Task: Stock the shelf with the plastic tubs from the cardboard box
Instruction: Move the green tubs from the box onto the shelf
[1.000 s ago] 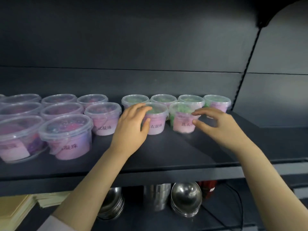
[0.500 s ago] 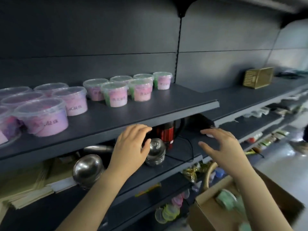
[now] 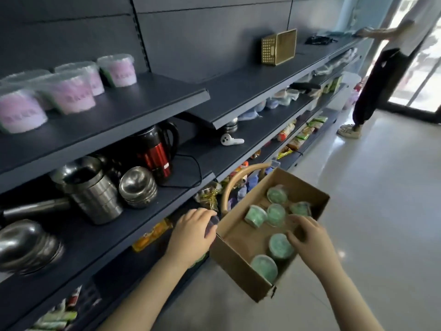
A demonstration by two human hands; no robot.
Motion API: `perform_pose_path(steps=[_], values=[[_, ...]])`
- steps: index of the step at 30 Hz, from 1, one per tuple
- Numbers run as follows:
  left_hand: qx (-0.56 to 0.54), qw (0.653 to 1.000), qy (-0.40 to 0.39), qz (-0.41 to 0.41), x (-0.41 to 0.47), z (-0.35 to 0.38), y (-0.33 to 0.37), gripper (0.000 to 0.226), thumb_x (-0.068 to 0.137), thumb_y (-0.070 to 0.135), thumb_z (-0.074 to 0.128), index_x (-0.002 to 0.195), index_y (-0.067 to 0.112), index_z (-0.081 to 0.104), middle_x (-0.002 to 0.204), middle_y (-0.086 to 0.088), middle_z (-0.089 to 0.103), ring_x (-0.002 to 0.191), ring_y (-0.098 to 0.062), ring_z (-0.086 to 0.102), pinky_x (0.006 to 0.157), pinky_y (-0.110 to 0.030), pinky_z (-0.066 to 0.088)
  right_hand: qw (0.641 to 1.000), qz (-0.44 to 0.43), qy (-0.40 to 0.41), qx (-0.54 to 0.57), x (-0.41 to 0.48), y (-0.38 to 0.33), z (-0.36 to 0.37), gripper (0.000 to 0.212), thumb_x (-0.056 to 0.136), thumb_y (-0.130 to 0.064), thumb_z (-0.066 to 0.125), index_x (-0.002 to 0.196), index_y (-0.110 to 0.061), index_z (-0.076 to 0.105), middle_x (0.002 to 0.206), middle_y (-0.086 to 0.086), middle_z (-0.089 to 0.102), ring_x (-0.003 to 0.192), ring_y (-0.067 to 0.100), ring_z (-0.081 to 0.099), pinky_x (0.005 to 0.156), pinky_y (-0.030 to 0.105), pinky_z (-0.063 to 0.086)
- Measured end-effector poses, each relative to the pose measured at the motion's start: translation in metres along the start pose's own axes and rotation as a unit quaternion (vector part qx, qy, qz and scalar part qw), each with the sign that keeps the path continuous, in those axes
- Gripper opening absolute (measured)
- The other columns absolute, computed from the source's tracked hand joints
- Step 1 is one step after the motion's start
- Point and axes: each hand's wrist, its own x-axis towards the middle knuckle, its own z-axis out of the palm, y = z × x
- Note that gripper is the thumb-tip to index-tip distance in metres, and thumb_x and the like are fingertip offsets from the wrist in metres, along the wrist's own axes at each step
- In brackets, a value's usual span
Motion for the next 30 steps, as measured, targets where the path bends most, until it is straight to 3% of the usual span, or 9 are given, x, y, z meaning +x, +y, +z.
perform_pose_path(steps=[9,13,19,24,30], values=[[-0.061,0.991,-0.120,-0.013,0.032,0.102,0.090,0.033,0.093,0.035,0.052,0.123,0.023,0.057,0.123,0.010,0.057,0.118,-0.012,0.047,0.096,-0.028,0.040,0.993,0.097,-0.008,0.064,0.008,0.133,-0.032,0.040,0.086,-0.033,0.067,0.124,-0.026,0.058,0.122,-0.003,0.061,0.119,0.023,0.053,0.099,0.042,0.046],[-0.073,0.985,-0.155,-0.022,0.057,0.128,0.100,0.032,0.094,0.034,0.052,0.123,0.022,0.056,0.122,0.009,0.056,0.116,-0.012,0.049,0.096,-0.030,0.041,0.987,0.132,-0.007,0.093,0.019,0.163,-0.025,0.037,0.087,-0.031,0.068,0.122,-0.023,0.060,0.120,-0.004,0.062,0.116,0.019,0.055,0.096,0.035,0.046],[-0.079,0.973,-0.216,-0.034,0.104,0.179,0.093,0.034,0.093,0.031,0.055,0.125,0.019,0.056,0.126,0.004,0.056,0.118,-0.019,0.047,0.098,-0.033,0.039,0.978,0.181,-0.049,0.092,0.043,0.193,0.009,0.039,0.087,-0.028,0.068,0.123,-0.018,0.059,0.120,0.001,0.062,0.112,0.019,0.057,0.094,0.031,0.046],[-0.060,0.953,-0.296,-0.007,0.166,0.244,0.053,0.040,0.094,0.033,0.052,0.132,0.020,0.050,0.135,0.004,0.049,0.123,-0.019,0.043,0.101,-0.033,0.034,0.968,0.210,-0.109,0.089,0.080,0.206,0.080,0.046,0.088,-0.027,0.067,0.130,-0.018,0.053,0.127,0.002,0.058,0.119,0.019,0.053,0.093,0.023,0.037],[-0.053,0.935,-0.350,0.037,0.244,0.336,0.007,0.046,0.095,0.033,0.050,0.139,0.018,0.044,0.143,0.001,0.042,0.129,-0.021,0.039,0.107,-0.035,0.032,0.921,0.349,-0.057,0.163,0.136,0.229,0.166,0.059,0.090,-0.028,0.064,0.143,-0.017,0.040,0.145,0.002,0.046,0.134,0.020,0.041,0.109,0.033,0.034]])
